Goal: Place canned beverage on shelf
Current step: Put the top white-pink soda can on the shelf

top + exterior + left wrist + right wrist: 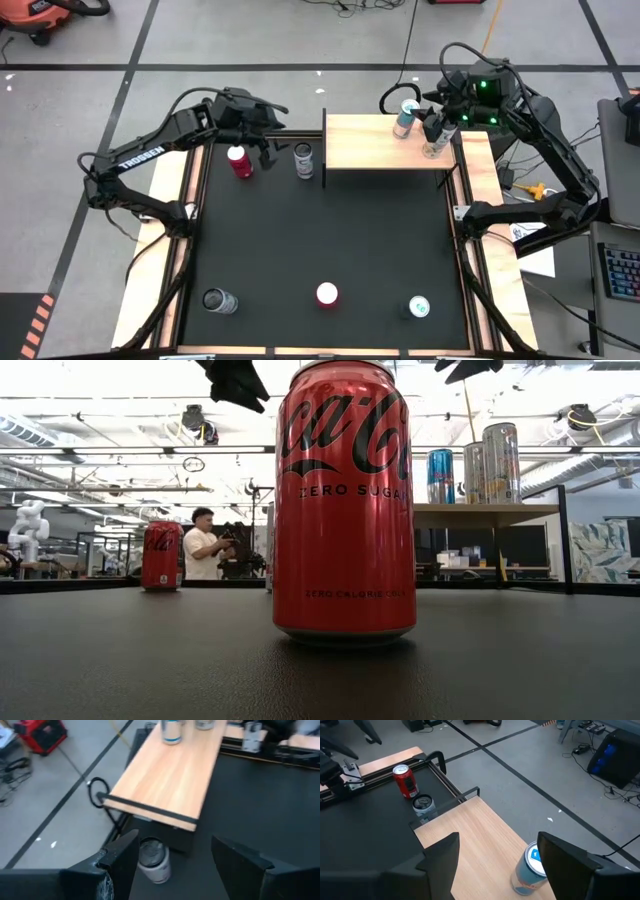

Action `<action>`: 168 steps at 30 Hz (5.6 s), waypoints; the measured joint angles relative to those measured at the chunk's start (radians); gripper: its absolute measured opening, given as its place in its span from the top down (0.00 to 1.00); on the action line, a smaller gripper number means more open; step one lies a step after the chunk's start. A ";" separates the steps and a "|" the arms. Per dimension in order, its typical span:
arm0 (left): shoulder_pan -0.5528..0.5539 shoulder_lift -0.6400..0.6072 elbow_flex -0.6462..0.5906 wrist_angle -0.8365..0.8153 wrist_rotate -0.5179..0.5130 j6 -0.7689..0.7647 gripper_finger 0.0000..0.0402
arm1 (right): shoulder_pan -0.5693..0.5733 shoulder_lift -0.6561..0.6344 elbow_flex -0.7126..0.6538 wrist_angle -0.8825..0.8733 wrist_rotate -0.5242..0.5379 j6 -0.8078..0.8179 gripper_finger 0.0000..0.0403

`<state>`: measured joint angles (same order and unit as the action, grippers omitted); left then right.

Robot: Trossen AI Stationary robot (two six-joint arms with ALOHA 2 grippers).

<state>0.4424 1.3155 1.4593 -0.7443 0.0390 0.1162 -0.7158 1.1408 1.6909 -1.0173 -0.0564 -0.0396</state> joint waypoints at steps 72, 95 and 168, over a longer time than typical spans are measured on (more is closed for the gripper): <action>-0.070 0.000 0.000 0.048 0.035 -0.083 0.03 | 0.000 0.002 0.000 -0.005 0.002 -0.006 0.38; -0.070 0.003 0.000 0.080 0.028 -0.114 0.06 | 0.000 0.002 0.000 -0.005 0.002 -0.006 0.38; 0.060 0.506 0.000 0.050 -0.068 -0.028 0.06 | 0.000 0.021 0.000 -0.024 0.002 -0.006 0.38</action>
<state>0.5026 1.8212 1.4590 -0.6944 -0.0288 0.0879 -0.7162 1.1618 1.6905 -1.0416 -0.0540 -0.0452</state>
